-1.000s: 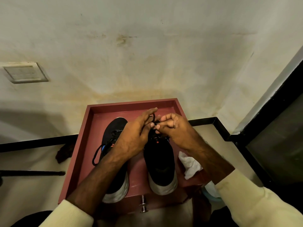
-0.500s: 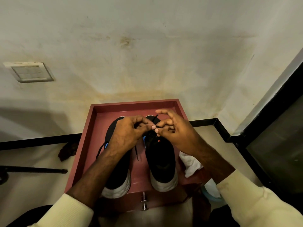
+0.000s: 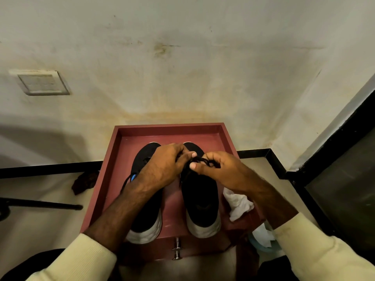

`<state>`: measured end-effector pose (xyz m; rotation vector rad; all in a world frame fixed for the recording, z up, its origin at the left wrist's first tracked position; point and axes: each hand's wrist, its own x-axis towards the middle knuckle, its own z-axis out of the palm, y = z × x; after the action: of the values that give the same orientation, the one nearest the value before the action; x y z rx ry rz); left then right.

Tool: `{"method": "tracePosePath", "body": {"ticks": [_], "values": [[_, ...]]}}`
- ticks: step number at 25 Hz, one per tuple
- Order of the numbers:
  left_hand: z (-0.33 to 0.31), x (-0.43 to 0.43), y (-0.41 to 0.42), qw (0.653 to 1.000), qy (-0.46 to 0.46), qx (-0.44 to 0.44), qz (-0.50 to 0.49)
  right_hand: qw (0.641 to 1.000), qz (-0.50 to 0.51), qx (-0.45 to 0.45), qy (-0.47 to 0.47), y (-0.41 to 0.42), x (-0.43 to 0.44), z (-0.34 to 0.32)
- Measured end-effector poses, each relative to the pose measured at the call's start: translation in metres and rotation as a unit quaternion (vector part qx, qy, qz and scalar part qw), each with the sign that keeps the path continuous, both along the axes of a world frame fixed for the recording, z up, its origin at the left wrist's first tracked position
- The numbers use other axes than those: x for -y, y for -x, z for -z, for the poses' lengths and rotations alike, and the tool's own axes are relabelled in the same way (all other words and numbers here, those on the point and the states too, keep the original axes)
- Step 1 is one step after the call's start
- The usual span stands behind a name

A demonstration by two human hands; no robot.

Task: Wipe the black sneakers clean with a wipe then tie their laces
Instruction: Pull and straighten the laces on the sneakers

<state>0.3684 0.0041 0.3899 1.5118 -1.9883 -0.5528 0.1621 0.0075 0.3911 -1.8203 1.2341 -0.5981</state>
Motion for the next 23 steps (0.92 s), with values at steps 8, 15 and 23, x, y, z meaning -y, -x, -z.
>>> {"method": "tracePosePath", "body": {"ticks": [8, 15, 23], "values": [[-0.010, 0.001, -0.017, 0.997, -0.069, -0.018, -0.010, 0.995, 0.069, 0.054, 0.057, 0.030, 0.006, -0.009], [-0.011, 0.001, -0.034, 0.977, -0.160, 0.137, -0.044, 0.976, 0.182, -0.006, -0.122, 0.047, 0.011, -0.016], [-0.012, -0.003, -0.031, 0.913, -0.135, 0.378, -0.068, 0.968, 0.128, -0.208, -0.054, 0.066, 0.019, 0.002]]}}
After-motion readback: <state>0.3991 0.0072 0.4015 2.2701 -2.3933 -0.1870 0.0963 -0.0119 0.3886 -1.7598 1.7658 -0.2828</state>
